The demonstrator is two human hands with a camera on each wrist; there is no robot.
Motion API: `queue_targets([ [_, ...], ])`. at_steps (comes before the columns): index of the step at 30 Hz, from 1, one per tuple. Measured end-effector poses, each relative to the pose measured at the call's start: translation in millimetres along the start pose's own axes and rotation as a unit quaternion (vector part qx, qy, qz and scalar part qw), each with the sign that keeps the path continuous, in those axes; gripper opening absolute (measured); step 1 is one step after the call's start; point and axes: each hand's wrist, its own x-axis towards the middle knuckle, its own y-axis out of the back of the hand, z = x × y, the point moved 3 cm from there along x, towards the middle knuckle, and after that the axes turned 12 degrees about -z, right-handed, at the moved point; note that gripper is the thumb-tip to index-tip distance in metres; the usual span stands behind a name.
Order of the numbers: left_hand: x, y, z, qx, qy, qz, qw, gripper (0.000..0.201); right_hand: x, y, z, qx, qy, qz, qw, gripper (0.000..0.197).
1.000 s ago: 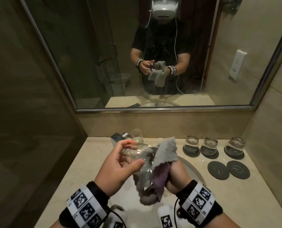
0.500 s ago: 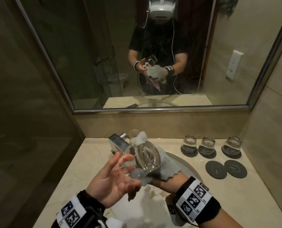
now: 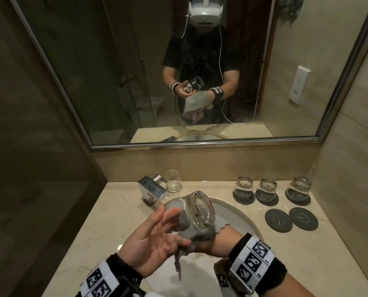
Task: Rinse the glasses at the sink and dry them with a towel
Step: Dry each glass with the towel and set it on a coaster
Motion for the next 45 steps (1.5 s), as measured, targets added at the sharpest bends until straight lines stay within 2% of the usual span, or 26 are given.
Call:
queue_targets([
  [1,0,2,-1,0.004,0.002,0.007,1.0,0.069,-1,-2,3,-0.003,-0.009,-0.011,1.0,0.037],
  [4,2,3,-2,0.018,0.002,0.02,1.0,0.083,-1,-7,13,-0.062,-0.094,-0.031,0.993,0.04],
  [7,2,2,0,0.04,-0.009,0.036,0.998,0.097,-4,4,18,-0.074,-0.105,0.05,0.99,0.044],
  [9,2,5,3,0.042,-0.025,0.048,0.998,0.092,-7,15,20,-0.076,-0.095,0.062,0.991,0.044],
  [11,3,11,6,0.04,-0.046,0.054,0.997,0.083,-10,23,31,-0.049,-0.136,0.059,0.988,0.032],
  [12,3,12,8,0.042,-0.056,0.056,0.996,0.08,-10,27,38,-0.012,-0.147,0.089,0.985,0.025],
  [14,4,15,11,0.052,-0.072,0.063,0.994,0.076,-13,34,45,0.112,-0.089,0.208,0.968,0.014],
  [15,6,16,11,0.056,-0.076,0.066,0.993,0.075,-14,35,43,0.196,-0.037,0.259,0.945,0.016],
  [16,7,15,11,0.06,-0.079,0.068,0.993,0.072,-16,35,38,0.288,0.016,0.279,0.916,0.02],
  [17,9,15,10,0.063,-0.08,0.069,0.992,0.067,-16,34,31,0.362,0.064,0.269,0.89,0.031],
  [18,10,15,9,0.069,-0.077,0.069,0.992,0.064,-16,32,23,0.395,0.103,0.252,0.877,0.042],
  [19,13,14,8,0.077,-0.074,0.065,0.992,0.066,-15,29,18,0.383,0.121,0.239,0.884,0.05],
  [21,16,12,5,0.1,-0.066,0.058,0.991,0.072,-14,26,11,0.294,0.124,0.238,0.917,0.066],
  [23,18,13,3,0.1,-0.061,0.06,0.991,0.069,-12,22,10,0.245,0.12,0.237,0.932,0.069],
  [25,18,15,0,0.081,-0.056,0.066,0.993,0.054,-11,20,11,0.303,0.137,0.225,0.916,0.06],
  [26,18,16,-1,0.081,-0.052,0.062,0.993,0.055,-10,18,14,0.345,0.146,0.212,0.903,0.057],
  [28,19,19,-4,0.095,-0.042,0.044,0.994,0.074,-11,16,20,0.393,0.151,0.193,0.886,0.056],
  [30,21,20,-5,0.088,-0.037,0.033,0.995,0.084,-12,16,25,0.399,0.145,0.188,0.886,0.057],
  [37,35,14,-16,0.033,-0.019,0.017,0.999,0.092,-18,17,44,0.363,0.092,0.308,0.874,0.056],
  [40,43,14,-14,0.03,-0.021,0.043,0.998,0.081,-21,20,51,0.428,0.119,0.321,0.837,0.053],
  [42,48,12,-12,0.031,-0.023,0.047,0.998,0.085,-25,24,56,0.473,0.144,0.335,0.802,0.054],
  [44,53,8,-10,0.016,-0.029,0.061,0.998,0.089,-32,31,60,0.482,0.144,0.359,0.786,0.054],
  [45,55,9,-9,0.008,-0.031,0.072,0.997,0.083,-37,35,62,0.48,0.141,0.369,0.784,0.054],
])
